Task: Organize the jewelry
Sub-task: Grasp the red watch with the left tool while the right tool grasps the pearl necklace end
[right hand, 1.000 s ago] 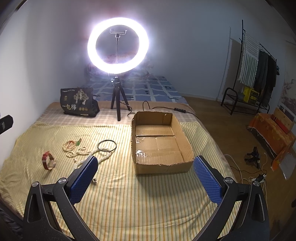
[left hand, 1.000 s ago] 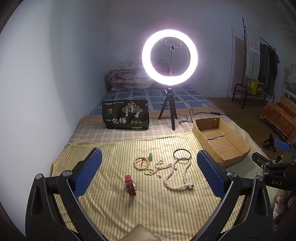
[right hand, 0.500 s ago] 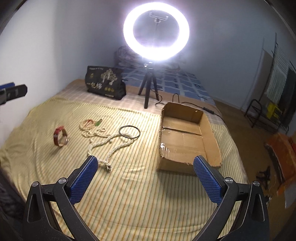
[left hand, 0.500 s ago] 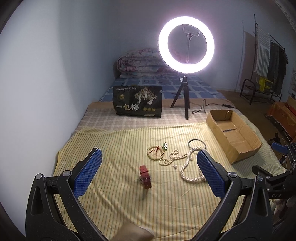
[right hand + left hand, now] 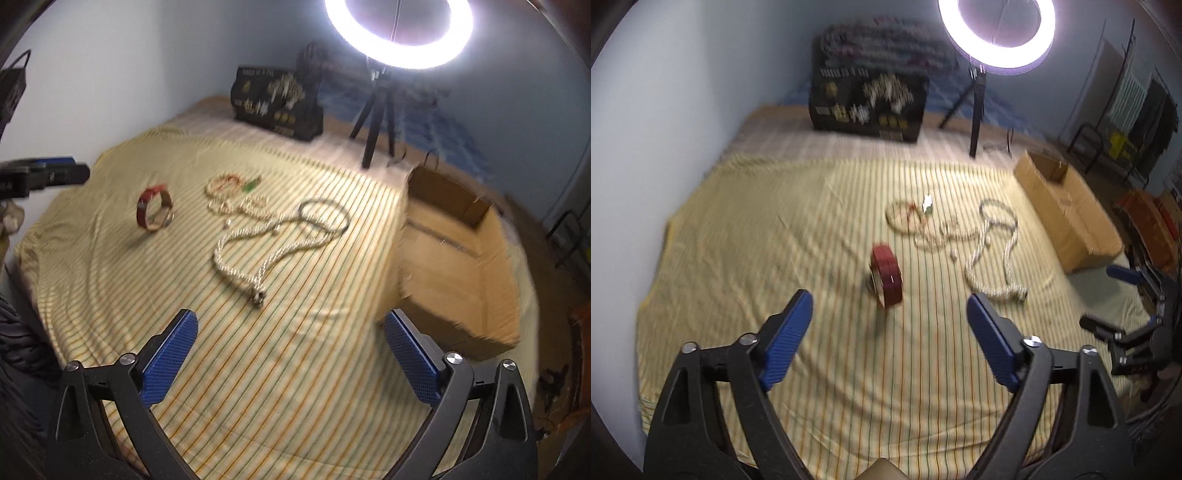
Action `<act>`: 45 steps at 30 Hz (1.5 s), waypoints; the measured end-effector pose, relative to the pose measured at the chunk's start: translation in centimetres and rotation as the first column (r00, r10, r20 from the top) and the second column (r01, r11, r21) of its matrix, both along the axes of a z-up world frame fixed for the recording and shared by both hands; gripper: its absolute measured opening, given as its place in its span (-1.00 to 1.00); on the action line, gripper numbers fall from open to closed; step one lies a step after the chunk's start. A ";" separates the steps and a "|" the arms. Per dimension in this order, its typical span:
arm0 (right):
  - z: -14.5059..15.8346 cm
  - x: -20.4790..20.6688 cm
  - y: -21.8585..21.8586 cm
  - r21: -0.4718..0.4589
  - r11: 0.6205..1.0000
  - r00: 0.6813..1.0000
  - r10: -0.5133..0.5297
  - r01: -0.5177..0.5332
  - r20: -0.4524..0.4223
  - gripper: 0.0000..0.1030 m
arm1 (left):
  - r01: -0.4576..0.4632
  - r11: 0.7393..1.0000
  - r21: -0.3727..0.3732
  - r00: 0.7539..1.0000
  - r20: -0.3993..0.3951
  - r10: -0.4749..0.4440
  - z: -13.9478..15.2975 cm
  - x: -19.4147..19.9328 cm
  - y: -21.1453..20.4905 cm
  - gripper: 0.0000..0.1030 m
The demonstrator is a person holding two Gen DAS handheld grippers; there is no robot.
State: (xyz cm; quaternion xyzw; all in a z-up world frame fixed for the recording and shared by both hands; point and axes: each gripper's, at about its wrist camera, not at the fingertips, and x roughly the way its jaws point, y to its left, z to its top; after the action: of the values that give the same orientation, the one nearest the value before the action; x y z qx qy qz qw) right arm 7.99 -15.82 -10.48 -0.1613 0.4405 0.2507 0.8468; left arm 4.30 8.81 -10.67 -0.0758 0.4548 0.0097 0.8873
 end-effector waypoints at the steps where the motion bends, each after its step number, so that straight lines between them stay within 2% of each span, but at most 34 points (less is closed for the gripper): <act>1: -0.5 0.3 0.0 0.007 1.000 1.000 -0.007 0.007 -0.027 0.93 | 0.009 1.000 -0.009 1.000 -0.026 -0.009 -0.7 0.3 -0.2 0.60; 4: -1.3 1.0 0.0 0.038 0.999 0.998 -0.020 0.022 -0.067 0.93 | 0.019 0.999 -0.029 0.997 -0.078 -0.022 -1.9 1.1 -0.5 0.47; 7: -1.5 1.4 0.4 0.065 0.998 0.996 -0.008 0.014 -0.094 0.93 | 0.015 1.000 -0.004 0.995 -0.096 -0.015 -2.5 2.1 -0.6 0.47; 10: -1.9 1.3 1.0 0.027 1.000 0.996 0.013 -0.011 -0.083 0.93 | -0.007 1.000 0.009 0.992 -0.124 0.008 -3.4 3.3 -0.2 0.47; 13: -2.9 1.2 1.8 -0.022 0.998 0.994 0.052 -0.054 -0.094 0.93 | -0.017 1.000 0.018 0.988 -0.151 0.019 -4.2 4.3 0.2 0.30; 15: -3.6 1.2 2.3 -0.050 0.996 0.993 0.068 -0.073 -0.100 0.92 | -0.019 1.000 0.019 0.986 -0.166 0.022 -4.8 4.7 0.5 0.28; 16: -4.0 1.3 2.5 -0.060 0.995 0.992 0.073 -0.080 -0.107 0.88 | -0.020 1.000 0.017 0.984 -0.174 0.023 -5.1 4.8 0.6 0.28; 18: -4.6 1.7 2.9 -0.061 0.994 0.987 0.082 -0.091 -0.135 0.57 | -0.023 1.000 0.012 0.983 -0.183 0.025 -5.4 5.0 0.8 0.27; 22: -5.3 2.5 3.1 -0.039 0.995 0.982 0.089 -0.097 -0.167 0.46 | -0.020 1.000 0.021 0.982 -0.186 0.023 -5.7 5.2 0.7 0.25; 24: -5.7 2.8 3.4 -0.039 0.993 0.980 0.100 -0.108 -0.172 0.34 | -0.017 1.000 0.022 0.981 -0.191 0.021 -5.9 5.5 0.6 0.24; 28: -6.6 3.5 4.0 -0.019 0.994 0.975 0.099 -0.105 -0.198 0.27 | -0.020 1.000 0.018 0.978 -0.206 0.023 -6.3 5.8 0.5 0.14; 30: -7.0 3.9 4.1 -0.008 0.995 0.972 0.099 -0.103 -0.214 0.05 | -0.024 1.000 0.020 0.977 -0.210 0.027 -6.5 6.1 0.6 0.13; 32: -7.3 4.3 4.2 0.007 0.995 0.967 0.101 -0.103 -0.233 0.00 | -0.025 0.999 0.023 0.977 -0.210 0.030 -6.6 6.2 0.6 0.13; 35: -7.6 4.5 4.4 -0.004 0.995 0.968 0.100 -0.104 -0.229 -0.03 | -0.028 0.999 0.034 0.977 -0.211 0.035 -6.8 6.5 0.8 0.07; 38: -8.2 4.8 4.8 -0.017 0.994 0.968 0.103 -0.110 -0.229 -0.20 | -0.034 0.999 0.022 0.974 -0.225 0.038 -7.1 6.8 0.9 0.00; 41: -8.3 5.0 4.7 -0.013 0.994 0.968 0.104 -0.110 -0.228 -0.27 | -0.035 0.999 0.021 0.972 -0.230 0.039 -7.4 6.9 1.0 -0.01; 45: -8.3 5.3 4.4 -0.001 0.995 0.968 0.101 -0.105 -0.231 -0.61 | -0.025 0.999 0.033 0.970 -0.241 0.032 -7.7 7.1 0.6 -0.28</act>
State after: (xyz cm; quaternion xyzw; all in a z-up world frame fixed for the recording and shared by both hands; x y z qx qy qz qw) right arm 13.27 -11.42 -18.78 -0.1595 0.5284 0.3083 0.7748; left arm 11.37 9.37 -18.41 -0.0675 0.5583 0.0382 0.8260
